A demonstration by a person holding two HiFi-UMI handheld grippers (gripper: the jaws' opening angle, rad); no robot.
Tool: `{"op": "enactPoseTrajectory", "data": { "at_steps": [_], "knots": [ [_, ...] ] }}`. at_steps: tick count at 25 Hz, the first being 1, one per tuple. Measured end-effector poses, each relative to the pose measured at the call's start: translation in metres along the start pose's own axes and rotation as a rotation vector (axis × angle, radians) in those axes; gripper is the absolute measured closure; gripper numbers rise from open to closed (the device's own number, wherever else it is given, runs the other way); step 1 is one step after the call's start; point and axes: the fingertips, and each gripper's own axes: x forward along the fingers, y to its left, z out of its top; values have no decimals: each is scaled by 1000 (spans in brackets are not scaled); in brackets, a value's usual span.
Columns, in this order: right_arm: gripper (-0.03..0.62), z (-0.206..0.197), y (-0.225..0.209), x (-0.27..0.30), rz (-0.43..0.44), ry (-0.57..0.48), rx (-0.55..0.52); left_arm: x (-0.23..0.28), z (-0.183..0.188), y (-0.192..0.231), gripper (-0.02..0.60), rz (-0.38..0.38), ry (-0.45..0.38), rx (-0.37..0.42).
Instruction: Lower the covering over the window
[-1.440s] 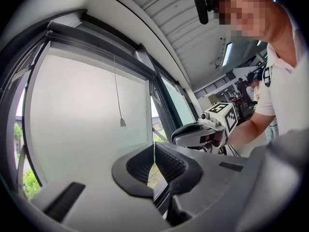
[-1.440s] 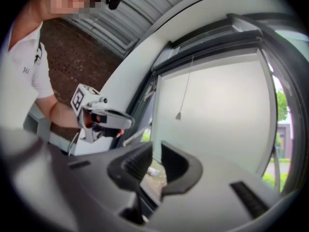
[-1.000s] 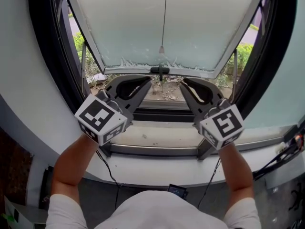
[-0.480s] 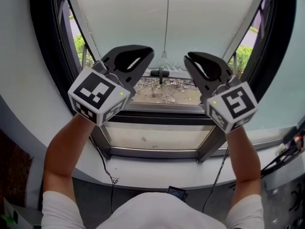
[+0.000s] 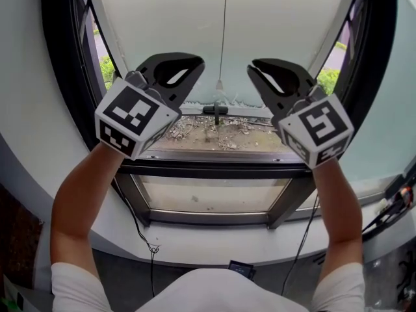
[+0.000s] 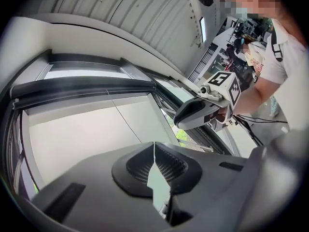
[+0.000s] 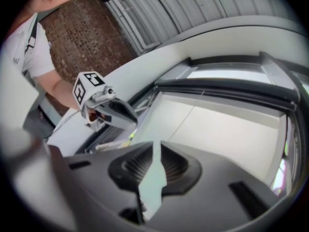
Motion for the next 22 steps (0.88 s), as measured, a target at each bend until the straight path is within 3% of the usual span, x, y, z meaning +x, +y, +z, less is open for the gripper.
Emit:
{"op": "enactPoseTrajectory", "data": {
  "at_steps": [9, 22],
  "knots": [
    [537, 23, -25, 13, -32, 6, -96, 8, 27, 37, 559, 61, 1, 124],
    [537, 55, -79, 35, -115, 37, -244, 15, 57, 109, 559, 201, 29, 234]
  ]
}}
